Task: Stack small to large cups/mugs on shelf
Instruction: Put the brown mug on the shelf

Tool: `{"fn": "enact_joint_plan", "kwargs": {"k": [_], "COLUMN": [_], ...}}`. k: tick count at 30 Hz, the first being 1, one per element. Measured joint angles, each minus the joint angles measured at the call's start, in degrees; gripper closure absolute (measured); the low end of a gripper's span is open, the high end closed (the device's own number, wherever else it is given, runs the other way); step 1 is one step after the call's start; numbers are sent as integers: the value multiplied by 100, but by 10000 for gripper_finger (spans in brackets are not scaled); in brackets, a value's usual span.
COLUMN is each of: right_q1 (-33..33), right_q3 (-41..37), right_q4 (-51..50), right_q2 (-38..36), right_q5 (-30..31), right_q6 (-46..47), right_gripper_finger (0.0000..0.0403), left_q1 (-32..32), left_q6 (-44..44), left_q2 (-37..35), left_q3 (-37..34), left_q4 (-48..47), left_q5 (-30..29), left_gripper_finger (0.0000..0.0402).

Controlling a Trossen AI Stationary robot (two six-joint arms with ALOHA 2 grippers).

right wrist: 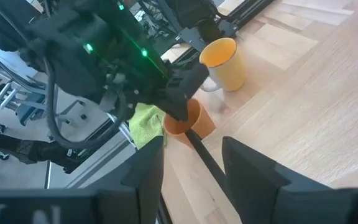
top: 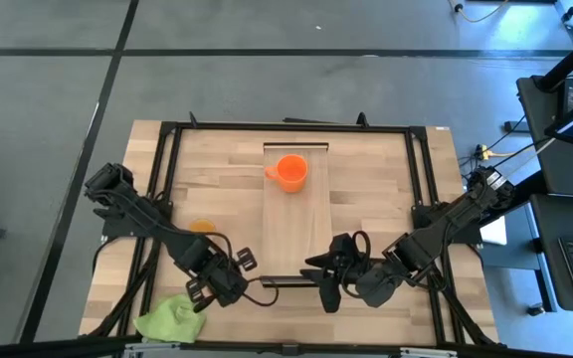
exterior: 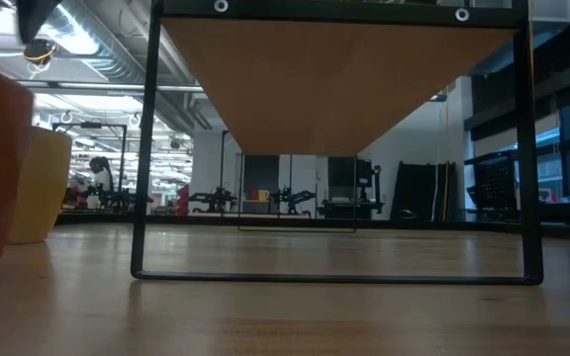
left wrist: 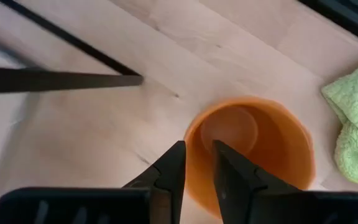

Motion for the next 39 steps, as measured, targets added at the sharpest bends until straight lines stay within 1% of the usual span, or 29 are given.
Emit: {"fn": "enact_joint_plan", "kwargs": {"k": [4,6,8,10,12,14,16,19,22,25,28,31,33,35,39], "right_q1": [0,0,0,1,1,0,0,1,2,2,23,85,124,147,155], "right_q3": [0,0,0,0,0,0,0,0,0,0,0,0,0,0,0], "right_q4": [-9,-9,-9,-10,-27,-45,-53,-55,-53,-50,-46,-43,-43,-42,-39], "right_q2": [0,0,0,0,0,0,0,0,0,0,0,0,0,0,0], "right_q5": [-38,-40,-41,-41,-43,-45,-82,-303,-449,-502,-506,-501,-502,-502,-497], "right_q6": [-49,-63,-72,-82,-113,-224,-339,-409,-533,-544,-538,-522,-520,-518,-507], "right_gripper_finger": [238,238,238,238,238,238,238,238,238,238,238,238,238,238,238], "left_q1": [71,95,129,93,-85,-393,-665,-862,-918,-917,-912,-895,-884,-899,-905], "left_q6": [-282,-1020,-2480,-4361,-6167,-7621,-8810,-10069,-10728,-11111,-11346,-11365,-11372,-11453,-11614], "left_q2": [0,0,-2,-15,-51,-63,-62,-63,-63,-64,-66,-66,-61,-61,-61], "left_q3": [231,309,336,333,333,333,333,333,333,313,127,-192,-364,-422,-427], "left_q4": [-407,-759,-973,-1115,-977,-823,-779,-959,-1247,-1572,-1600,-1245,-902,-713,-706], "left_q5": [-154,-276,-325,-311,-278,-385,-621,-914,-1093,-1117,-1020,-666,-553,-559,-711], "left_gripper_finger": [332,332,333,333,333,333,333,333,333,333,333,333,333,333,333]}}
